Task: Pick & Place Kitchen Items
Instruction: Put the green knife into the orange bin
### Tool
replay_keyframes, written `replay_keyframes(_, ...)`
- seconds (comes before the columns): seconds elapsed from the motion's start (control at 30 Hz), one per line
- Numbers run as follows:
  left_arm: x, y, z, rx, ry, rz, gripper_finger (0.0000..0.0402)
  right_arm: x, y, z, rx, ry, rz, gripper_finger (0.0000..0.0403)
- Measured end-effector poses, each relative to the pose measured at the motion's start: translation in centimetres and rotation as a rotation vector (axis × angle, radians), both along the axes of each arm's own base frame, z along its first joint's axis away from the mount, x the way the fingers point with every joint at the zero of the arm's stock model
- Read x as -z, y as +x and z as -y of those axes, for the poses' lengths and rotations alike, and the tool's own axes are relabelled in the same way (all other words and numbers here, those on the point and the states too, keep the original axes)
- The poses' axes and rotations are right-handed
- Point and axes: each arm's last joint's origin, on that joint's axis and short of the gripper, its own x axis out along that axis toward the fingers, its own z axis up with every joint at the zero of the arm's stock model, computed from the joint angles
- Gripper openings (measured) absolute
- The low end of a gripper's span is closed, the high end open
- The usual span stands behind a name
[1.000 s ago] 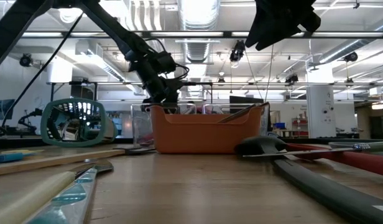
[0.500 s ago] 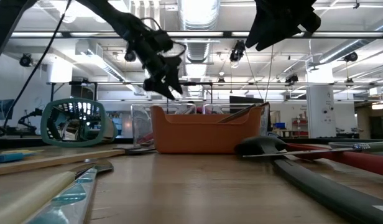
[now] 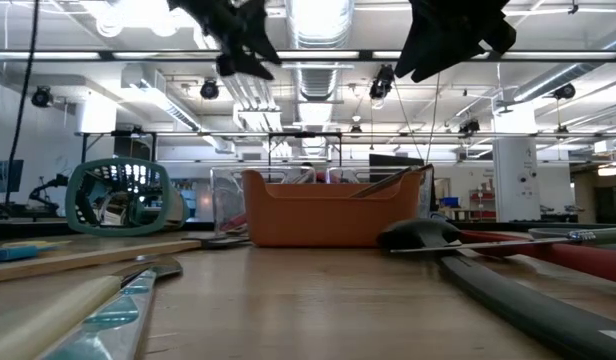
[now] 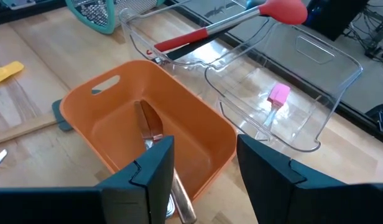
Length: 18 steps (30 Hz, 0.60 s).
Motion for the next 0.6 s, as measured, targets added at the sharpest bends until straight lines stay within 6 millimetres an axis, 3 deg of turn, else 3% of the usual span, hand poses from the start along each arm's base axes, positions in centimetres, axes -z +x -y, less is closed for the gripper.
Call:
replay_keyframes(0.13,-1.4,-1.4,4.0,0.098,0.055,0.054,0.0228,0.0,0.0,0.0,0.0,0.0,0.0,0.0166)
replay_keyframes(0.23,-0.6,-2.3,7.2,0.152,0.103,0.054,0.022,0.0,0.0,0.0,0.0,0.0,0.0,0.0166)
replay_keyframes(0.43,3.8,-3.5,12.8,0.214,0.218,0.153,0.0206,0.0,0.1,0.0,-0.012,-0.006,-0.003,0.0166)
replay_keyframes(0.6,8.2,-4.6,15.9,0.335,0.242,0.305,0.0204,-0.3,0.6,-0.5,-0.152,0.028,-0.079,0.0166)
